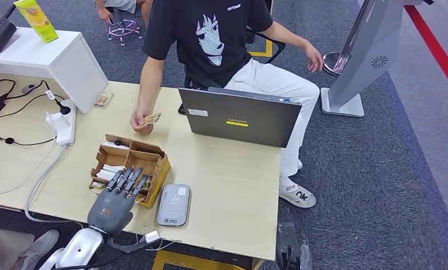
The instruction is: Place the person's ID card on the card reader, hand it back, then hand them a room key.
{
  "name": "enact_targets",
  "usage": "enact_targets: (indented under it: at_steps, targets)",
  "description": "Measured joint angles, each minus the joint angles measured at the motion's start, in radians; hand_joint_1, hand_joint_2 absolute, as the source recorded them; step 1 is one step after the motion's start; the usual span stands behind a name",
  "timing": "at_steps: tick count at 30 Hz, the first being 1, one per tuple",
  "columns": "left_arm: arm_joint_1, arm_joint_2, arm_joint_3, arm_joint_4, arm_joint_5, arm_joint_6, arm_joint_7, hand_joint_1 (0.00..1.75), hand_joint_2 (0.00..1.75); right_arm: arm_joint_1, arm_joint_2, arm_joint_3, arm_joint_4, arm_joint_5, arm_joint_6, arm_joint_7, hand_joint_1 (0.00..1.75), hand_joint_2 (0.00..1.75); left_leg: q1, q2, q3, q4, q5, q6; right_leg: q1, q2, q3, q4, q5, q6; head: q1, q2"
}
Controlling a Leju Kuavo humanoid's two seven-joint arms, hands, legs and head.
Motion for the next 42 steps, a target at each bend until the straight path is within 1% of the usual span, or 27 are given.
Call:
enact_targets:
  at_steps: [3, 10, 16, 18, 21, 24, 27, 31, 34, 42]
  targets:
    - [0.003, 0.0, 0.0, 0.0, 0.0, 0.0, 0.0, 1.75, 1.75, 0.0, 0.0, -0.001, 0.0, 0.0, 0.0, 0.0, 0.0, 1.75, 0.0, 0.0, 0.0, 0.0, 0.0, 0.0, 0.0, 0.0, 0.0, 0.0, 0.0, 0.0, 0.0, 0.0]
    - [0.009, 0.0, 0.009, 0.0, 0.0, -0.004, -0.019, 1.75, 1.75, 0.001, 0.0, -0.003, -0.002, 0.004, 0.0, -0.001, 0.0, 1.75, 0.0, 0.0, 0.0, 0.0, 0.0, 0.0, 0.0, 0.0, 0.0, 0.0, 0.0, 0.0, 0.0, 0.0]
    - [0.007, 0.001, 0.01, 0.0, 0.0, 0.0, -0.014, 1.75, 1.75, 0.001, 0.001, -0.005, -0.003, 0.004, 0.0, -0.002, 0.0, 1.75, 0.0, 0.0, 0.0, 0.0, 0.0, 0.0, 0.0, 0.0, 0.0, 0.0, 0.0, 0.0, 0.0, 0.0]
    - [0.007, 0.004, 0.01, 0.0, 0.0, 0.003, -0.001, 1.75, 1.75, 0.002, 0.001, -0.007, -0.004, 0.005, 0.0, -0.002, 0.0, 1.75, 0.0, 0.0, 0.0, 0.0, 0.0, 0.0, 0.0, 0.0, 0.0, 0.0, 0.0, 0.0, 0.0, 0.0]
    - [0.001, 0.016, 0.009, -0.002, 0.0, 0.02, 0.051, 1.75, 1.75, 0.003, 0.002, -0.01, -0.006, 0.006, 0.0, 0.0, 0.0, 1.75, 0.0, 0.0, 0.0, 0.0, 0.0, 0.0, 0.0, 0.0, 0.0, 0.0, 0.0, 0.0, 0.0, 0.0]
    - [-0.02, 0.026, 0.007, -0.021, 0.0, 0.038, 0.11, 1.75, 1.75, 0.004, 0.002, -0.012, -0.01, 0.015, 0.0, 0.005, 0.0, 1.75, 0.0, 0.0, 0.0, 0.0, 0.001, 0.0, 0.0, -0.001, -0.001, 0.0, 0.0, 0.0, 0.0, 0.0]
    - [-0.064, 0.029, 0.005, -0.066, 0.0, 0.037, 0.137, 1.75, 1.75, 0.004, 0.002, -0.015, -0.016, 0.026, 0.0, 0.015, 0.0, 1.75, 0.0, -0.002, -0.001, 0.0, 0.002, 0.0, 0.0, -0.002, -0.001, 0.0, 0.0, 0.0, 0.0, 0.0]
    - [-0.127, 0.024, 0.007, -0.133, 0.0, 0.027, 0.126, 1.75, 1.75, 0.005, 0.003, -0.019, -0.023, 0.036, 0.0, 0.026, 0.0, 1.75, 0.0, -0.003, -0.001, 0.0, 0.002, 0.0, 0.0, -0.002, 0.0, 0.0, 0.001, 0.001, 0.0, 0.0]
    - [-0.159, 0.016, 0.01, -0.168, 0.0, 0.018, 0.115, 1.75, 1.75, 0.006, 0.003, -0.022, -0.025, 0.039, 0.0, 0.032, 0.0, 1.75, 0.0, -0.002, -0.001, 0.0, 0.002, 0.0, 0.0, -0.002, 0.0, 0.0, 0.001, 0.001, 0.0, 0.0]
    - [-0.174, 0.007, 0.013, -0.199, 0.0, 0.019, 0.111, 1.75, 1.75, 0.007, 0.004, -0.028, -0.031, 0.04, 0.0, 0.033, 0.0, 1.75, 0.0, -0.002, -0.001, 0.0, 0.002, 0.0, 0.0, -0.002, -0.001, 0.0, 0.001, 0.001, 0.0, 0.0]
